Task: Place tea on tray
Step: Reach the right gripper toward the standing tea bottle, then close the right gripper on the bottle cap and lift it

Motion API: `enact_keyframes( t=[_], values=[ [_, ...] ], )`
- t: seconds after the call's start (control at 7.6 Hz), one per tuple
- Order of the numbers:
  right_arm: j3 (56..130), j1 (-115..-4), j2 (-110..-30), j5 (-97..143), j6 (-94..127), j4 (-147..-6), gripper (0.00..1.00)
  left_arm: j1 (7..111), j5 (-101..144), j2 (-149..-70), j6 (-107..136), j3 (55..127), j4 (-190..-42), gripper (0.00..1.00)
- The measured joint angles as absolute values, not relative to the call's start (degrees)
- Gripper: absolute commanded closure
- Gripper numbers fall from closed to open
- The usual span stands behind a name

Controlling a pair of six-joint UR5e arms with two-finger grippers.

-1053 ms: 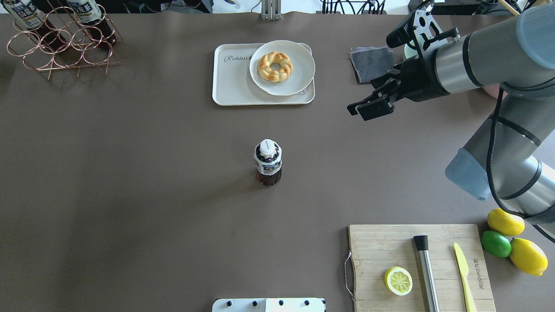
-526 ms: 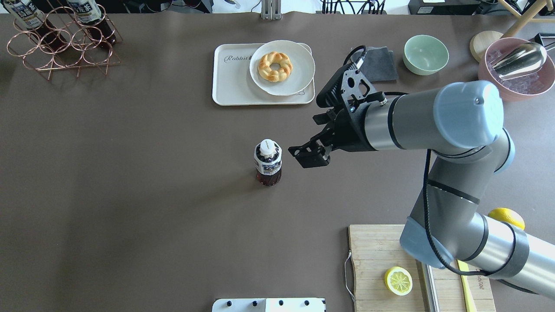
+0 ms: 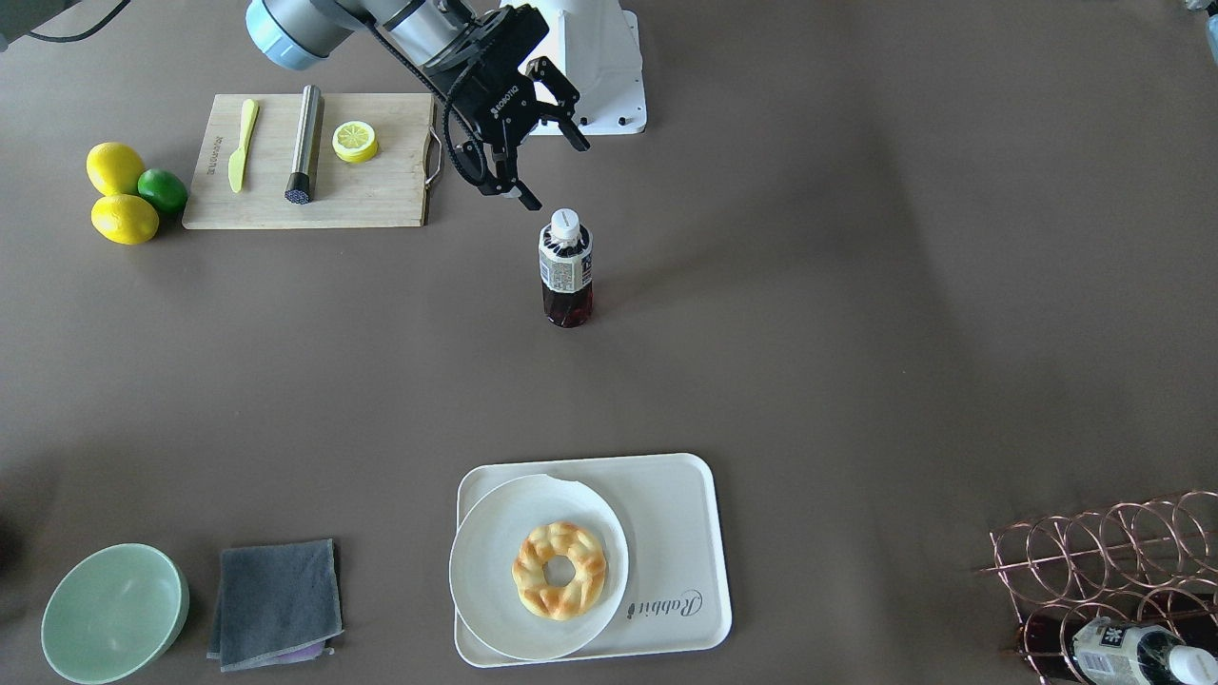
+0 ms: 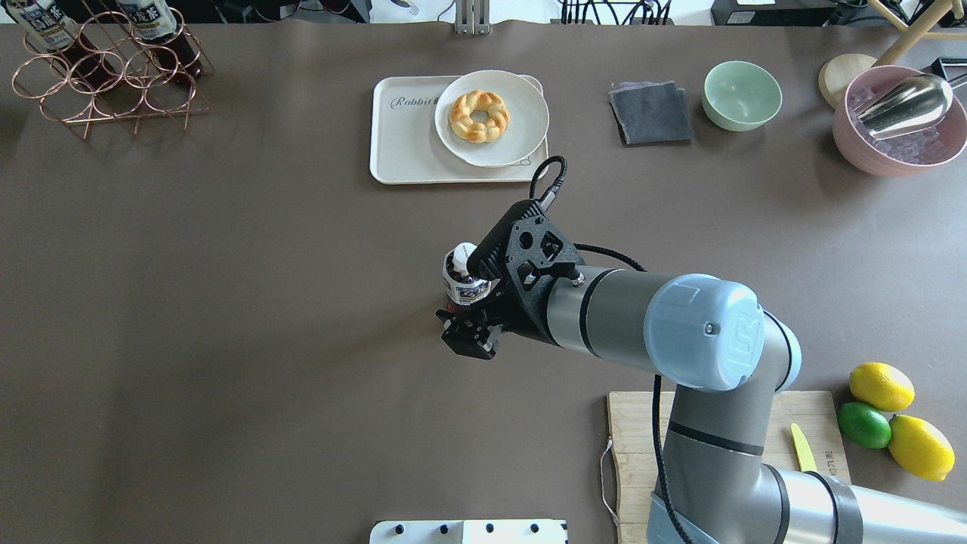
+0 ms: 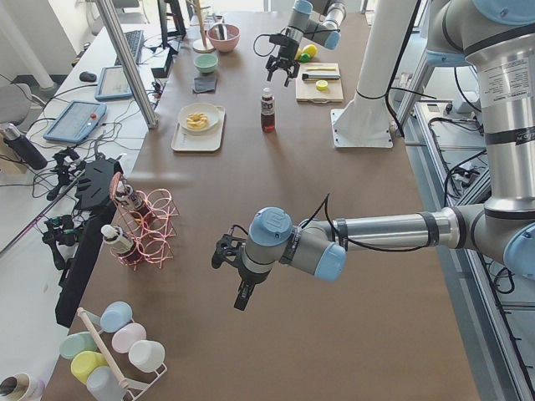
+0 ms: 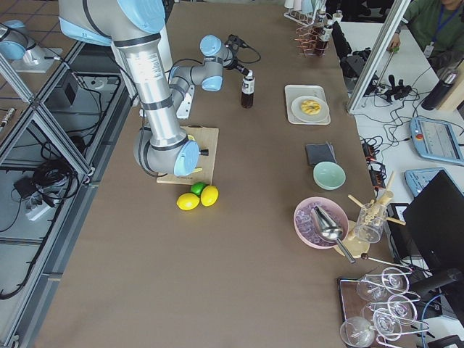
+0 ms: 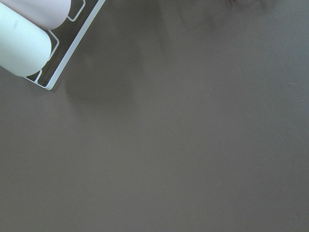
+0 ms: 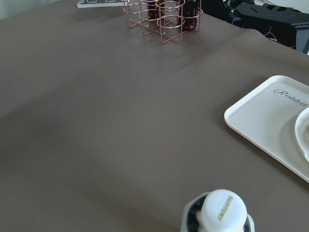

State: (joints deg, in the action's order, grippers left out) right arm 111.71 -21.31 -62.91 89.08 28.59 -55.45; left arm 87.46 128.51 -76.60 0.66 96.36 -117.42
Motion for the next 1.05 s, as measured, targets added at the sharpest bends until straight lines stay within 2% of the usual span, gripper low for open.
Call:
enact_keyframes(
  t=[0.26, 0.66, 1.05],
  values=[
    [110.58, -20.35, -62.39, 84.61, 28.21, -55.46, 0.03, 88.08, 128.57, -75.55, 0.62, 96.86, -118.00, 0.00],
    [109.31, -20.42, -62.37, 80.12, 27.71, -55.46, 0.11, 88.72, 128.61, -75.18, 0.52, 97.05, -118.45, 0.00],
    [108.10, -20.25, -61.66, 79.17, 27.92, -55.42, 0.23, 88.77, 128.62, -75.18, 0.44, 96.95, -118.47, 0.00]
  ],
)
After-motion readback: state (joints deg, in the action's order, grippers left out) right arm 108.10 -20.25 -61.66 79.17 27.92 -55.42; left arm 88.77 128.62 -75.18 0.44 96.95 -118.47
